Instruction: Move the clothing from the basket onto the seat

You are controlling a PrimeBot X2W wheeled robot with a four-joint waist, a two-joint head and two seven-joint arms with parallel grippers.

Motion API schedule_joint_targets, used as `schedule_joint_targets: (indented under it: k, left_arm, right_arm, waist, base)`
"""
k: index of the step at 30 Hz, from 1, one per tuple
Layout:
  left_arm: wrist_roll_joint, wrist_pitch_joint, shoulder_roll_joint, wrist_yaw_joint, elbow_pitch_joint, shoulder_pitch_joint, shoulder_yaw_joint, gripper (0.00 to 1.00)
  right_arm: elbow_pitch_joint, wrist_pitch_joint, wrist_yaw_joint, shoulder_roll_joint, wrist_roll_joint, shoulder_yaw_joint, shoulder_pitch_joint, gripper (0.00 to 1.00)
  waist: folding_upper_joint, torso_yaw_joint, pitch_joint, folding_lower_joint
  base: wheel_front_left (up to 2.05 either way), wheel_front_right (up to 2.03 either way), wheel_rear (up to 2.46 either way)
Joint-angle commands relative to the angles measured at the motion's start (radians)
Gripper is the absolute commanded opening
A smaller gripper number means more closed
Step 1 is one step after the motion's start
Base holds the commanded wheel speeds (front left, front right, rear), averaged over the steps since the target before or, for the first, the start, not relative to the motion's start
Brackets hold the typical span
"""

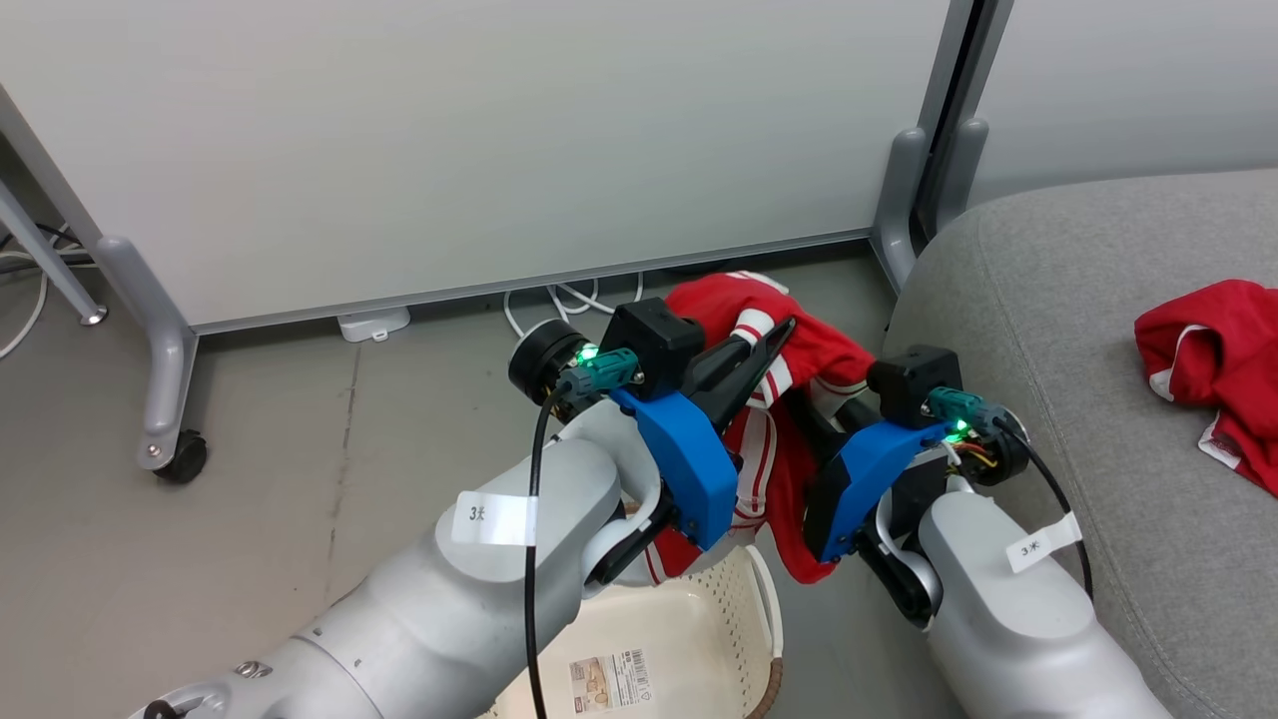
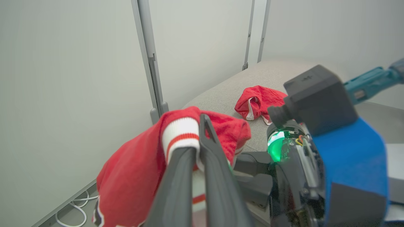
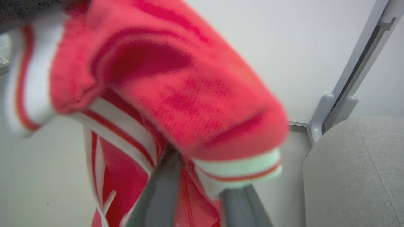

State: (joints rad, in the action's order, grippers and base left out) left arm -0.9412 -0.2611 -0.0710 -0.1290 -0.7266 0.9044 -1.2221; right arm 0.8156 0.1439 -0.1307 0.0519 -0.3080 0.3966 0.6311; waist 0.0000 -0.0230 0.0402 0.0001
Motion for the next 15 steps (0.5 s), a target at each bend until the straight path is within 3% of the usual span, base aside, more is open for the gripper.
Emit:
schedule_joint_targets:
  k: [1,15]
  left_arm:
    - [0.0,-0.006,-0.003,-0.002,-0.002,0.01,-0.001,0.0]
    - [0.0,-0.006,-0.004,-0.002,-0.009,-0.017,0.012,0.0]
  right_arm:
    - [0.007,0.01,0.0,-0.002,-0.013,0.01,0.013,0.0]
    - [0.071,0.055,0.0,-0.002,-0.093,0.082,0.041,0.0]
  waist:
    - [0.0,-0.001,-0.002,-0.0001]
    - [0.0,-0.019,-0.022,-0.0001]
  base:
    - [0.0,0.0,0.0]
    - [0.0,0.0,0.0]
